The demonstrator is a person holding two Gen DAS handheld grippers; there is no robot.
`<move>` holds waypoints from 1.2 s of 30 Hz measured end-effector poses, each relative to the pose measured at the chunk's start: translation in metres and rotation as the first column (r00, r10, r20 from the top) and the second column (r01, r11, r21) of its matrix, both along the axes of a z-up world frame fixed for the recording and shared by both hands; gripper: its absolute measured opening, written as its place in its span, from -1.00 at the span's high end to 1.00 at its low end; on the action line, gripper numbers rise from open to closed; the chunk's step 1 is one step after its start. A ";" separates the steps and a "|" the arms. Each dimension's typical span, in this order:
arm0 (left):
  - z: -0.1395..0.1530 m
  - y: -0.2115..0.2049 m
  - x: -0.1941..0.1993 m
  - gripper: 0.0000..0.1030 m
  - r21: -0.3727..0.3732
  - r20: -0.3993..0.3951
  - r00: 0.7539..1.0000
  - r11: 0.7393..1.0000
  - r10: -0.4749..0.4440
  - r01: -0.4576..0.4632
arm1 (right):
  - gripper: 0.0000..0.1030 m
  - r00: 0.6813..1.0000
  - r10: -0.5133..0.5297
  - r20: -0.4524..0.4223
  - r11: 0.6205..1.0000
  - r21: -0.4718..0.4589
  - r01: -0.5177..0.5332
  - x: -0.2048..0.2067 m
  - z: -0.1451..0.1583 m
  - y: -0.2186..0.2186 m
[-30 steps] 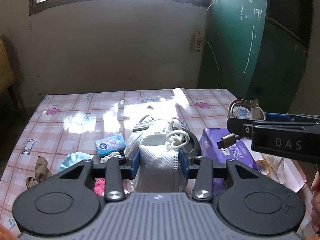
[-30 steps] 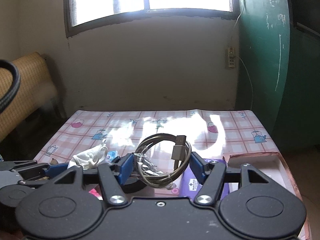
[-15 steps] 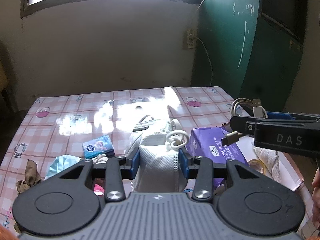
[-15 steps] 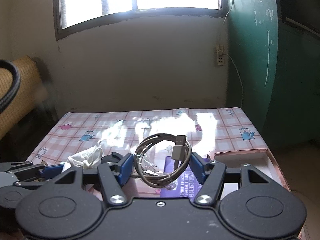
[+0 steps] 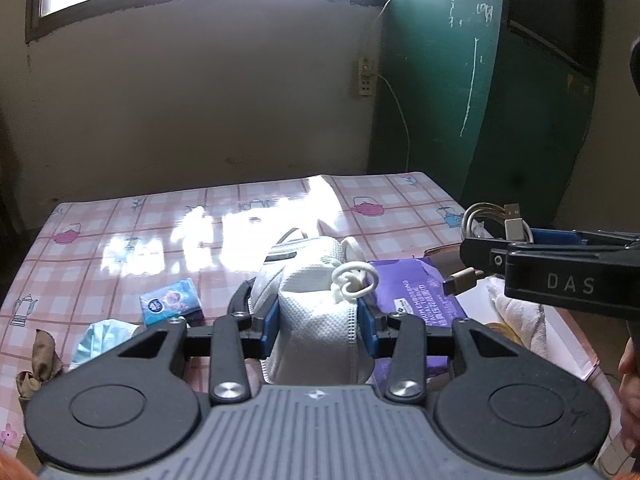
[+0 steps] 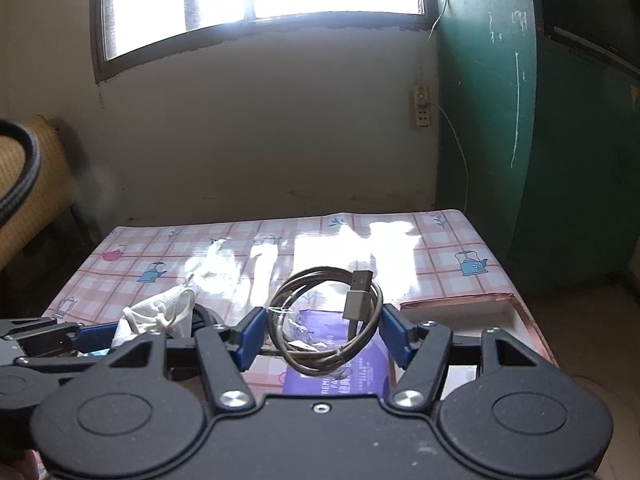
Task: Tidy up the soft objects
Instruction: 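Carry the face mask with the left tool while the right tool carries the cable coil, then lower the face mask and cable coil into the box tray and open both tools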
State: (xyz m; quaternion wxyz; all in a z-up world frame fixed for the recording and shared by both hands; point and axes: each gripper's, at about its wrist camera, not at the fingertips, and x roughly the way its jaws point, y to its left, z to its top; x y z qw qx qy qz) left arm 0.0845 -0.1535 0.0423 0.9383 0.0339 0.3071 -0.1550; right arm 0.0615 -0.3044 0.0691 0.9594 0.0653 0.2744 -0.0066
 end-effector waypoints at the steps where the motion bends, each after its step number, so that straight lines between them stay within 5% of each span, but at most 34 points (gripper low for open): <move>1: 0.000 -0.001 0.001 0.18 0.002 0.000 1.000 1.000 -0.002 0.002 | -0.44 1.000 -0.002 0.000 1.000 0.001 0.002 0.000 0.000 -0.002; 36: -0.018 -0.116 0.013 0.18 -0.029 -0.034 0.970 0.971 -0.239 0.238 | -0.44 0.986 -0.144 -0.083 0.989 0.019 0.146 0.009 -0.030 -0.116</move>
